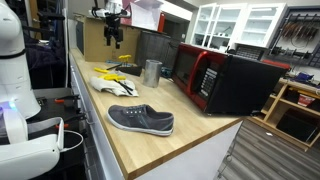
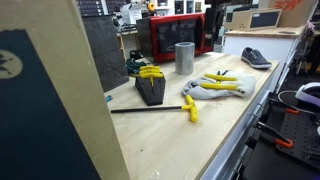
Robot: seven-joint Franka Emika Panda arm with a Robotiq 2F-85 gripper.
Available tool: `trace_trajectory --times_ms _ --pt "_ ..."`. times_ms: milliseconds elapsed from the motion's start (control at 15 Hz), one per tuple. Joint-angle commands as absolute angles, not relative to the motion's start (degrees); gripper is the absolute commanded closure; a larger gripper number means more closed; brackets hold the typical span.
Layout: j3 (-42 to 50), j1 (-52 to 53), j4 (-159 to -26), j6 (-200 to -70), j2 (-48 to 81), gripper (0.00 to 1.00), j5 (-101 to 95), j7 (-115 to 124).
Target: Remove one black object furthest from you from the black stand
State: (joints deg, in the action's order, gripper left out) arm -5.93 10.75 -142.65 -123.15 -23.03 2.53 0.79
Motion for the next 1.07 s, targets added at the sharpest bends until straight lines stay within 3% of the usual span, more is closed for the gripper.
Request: trace_trajectory --times_ms 0,1000 --pt "-6.24 10.01 -136.23 -120.15 -19.27 0.00 7.98 4.89" --pt "-8.95 9.90 -120.09 -128.75 0.93 0.00 5.96 10.01"
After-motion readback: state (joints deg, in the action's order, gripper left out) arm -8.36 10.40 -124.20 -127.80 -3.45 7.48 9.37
